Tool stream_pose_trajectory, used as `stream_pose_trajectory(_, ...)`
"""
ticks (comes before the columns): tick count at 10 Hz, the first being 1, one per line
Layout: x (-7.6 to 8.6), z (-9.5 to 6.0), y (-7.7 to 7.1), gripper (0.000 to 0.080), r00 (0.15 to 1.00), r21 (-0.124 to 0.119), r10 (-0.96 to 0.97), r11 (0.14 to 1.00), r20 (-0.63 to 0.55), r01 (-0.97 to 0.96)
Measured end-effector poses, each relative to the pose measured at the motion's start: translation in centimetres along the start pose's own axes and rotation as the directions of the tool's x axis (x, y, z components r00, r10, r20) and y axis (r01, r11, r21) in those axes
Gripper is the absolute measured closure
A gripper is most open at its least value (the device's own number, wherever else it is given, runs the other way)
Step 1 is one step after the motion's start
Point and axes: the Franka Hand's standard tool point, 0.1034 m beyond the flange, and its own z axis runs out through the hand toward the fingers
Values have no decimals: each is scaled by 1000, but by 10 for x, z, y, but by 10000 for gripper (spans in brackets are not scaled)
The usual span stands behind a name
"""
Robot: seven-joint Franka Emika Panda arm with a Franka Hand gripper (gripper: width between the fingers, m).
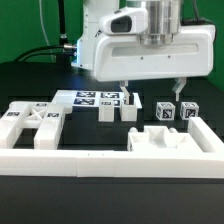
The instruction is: Assemble chair
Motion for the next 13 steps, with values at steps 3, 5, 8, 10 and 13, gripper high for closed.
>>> stream_pose_trajectory(3,3,-2,0,150,1000,2,0,1000,20,0)
stream_pose_trajectory(5,-10,0,5,150,981,20,-34,999,188,31)
stream_pose_trajectory(8,-21,6,43,150,974,13,-51,999,221,50)
stream_pose_trajectory(10,-21,5,45,150,972,13,-48,999,228,47)
stream_pose_trajectory(13,-27,6,42,150,939,34,-49,999,341,40)
